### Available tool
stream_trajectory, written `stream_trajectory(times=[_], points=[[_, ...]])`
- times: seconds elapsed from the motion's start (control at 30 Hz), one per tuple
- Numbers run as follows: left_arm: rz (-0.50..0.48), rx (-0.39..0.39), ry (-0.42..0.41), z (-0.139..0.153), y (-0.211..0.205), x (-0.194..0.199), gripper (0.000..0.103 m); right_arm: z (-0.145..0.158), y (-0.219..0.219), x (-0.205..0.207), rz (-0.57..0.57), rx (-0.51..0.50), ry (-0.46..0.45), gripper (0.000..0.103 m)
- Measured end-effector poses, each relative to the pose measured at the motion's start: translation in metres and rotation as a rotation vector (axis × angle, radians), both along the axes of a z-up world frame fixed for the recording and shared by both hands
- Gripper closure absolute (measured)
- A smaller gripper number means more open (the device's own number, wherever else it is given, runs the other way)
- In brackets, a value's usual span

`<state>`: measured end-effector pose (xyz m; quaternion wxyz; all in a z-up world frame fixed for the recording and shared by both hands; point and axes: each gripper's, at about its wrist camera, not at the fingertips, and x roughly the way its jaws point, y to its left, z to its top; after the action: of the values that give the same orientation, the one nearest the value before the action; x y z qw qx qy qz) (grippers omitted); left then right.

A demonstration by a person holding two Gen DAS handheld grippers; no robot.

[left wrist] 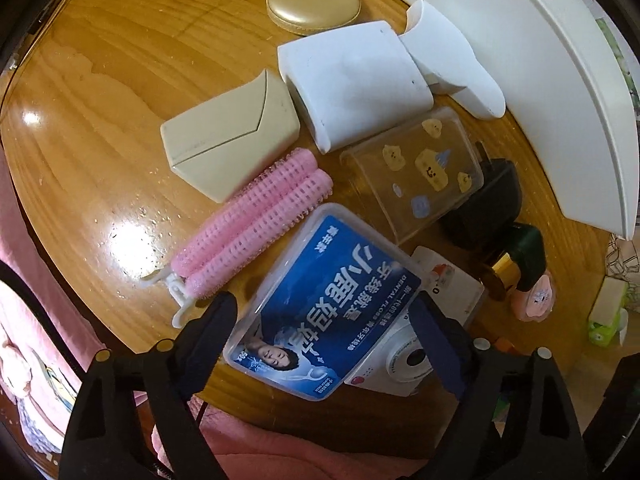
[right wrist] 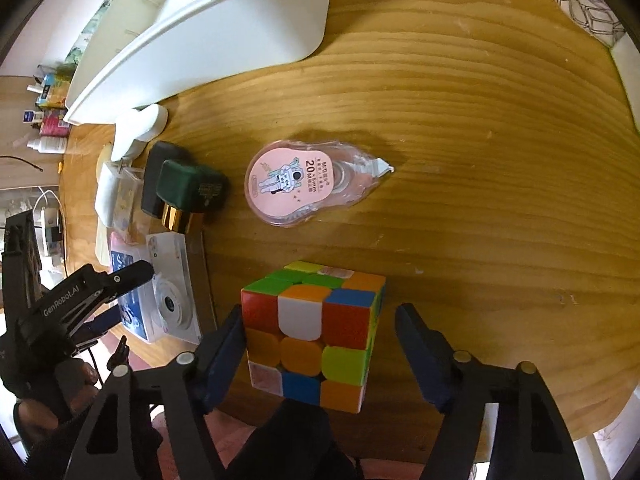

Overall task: Organize rigid objects
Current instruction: 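Grasp the Rubik's cube with the right tool while the left tool grasps the blue floss box, then lift the Rubik's cube with the right tool while the left tool lifts the floss box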

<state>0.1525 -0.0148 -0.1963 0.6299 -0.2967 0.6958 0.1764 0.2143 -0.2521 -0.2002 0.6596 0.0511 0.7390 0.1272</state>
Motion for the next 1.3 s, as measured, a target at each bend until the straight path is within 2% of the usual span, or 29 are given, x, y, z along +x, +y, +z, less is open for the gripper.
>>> stream_trajectory(times=[0.1, 0.4, 0.8, 0.97, 1.3], points=[[0.008, -0.011, -0.005, -0.002, 0.003, 0.0, 0.016, 0.0, 0.0, 0.0, -0.005, 0.019, 0.001, 0.037], [0.002, -0.022, -0.003, -0.006, 0.008, 0.0, 0.018, -0.004, 0.007, -0.004, -0.032, 0.032, -0.014, 0.038], [-0.006, -0.041, -0.025, 0.001, 0.009, -0.031, 0.029, 0.019, -0.015, -0.019, -0.08, 0.07, -0.11, 0.04], [-0.032, -0.03, -0.105, 0.021, 0.004, -0.043, 0.03, 0.036, -0.022, -0.025, -0.105, 0.073, -0.181, 0.04], [-0.078, 0.075, -0.445, 0.095, -0.012, -0.06, 0.03, 0.079, -0.019, -0.043, -0.071, 0.034, -0.42, 0.04]])
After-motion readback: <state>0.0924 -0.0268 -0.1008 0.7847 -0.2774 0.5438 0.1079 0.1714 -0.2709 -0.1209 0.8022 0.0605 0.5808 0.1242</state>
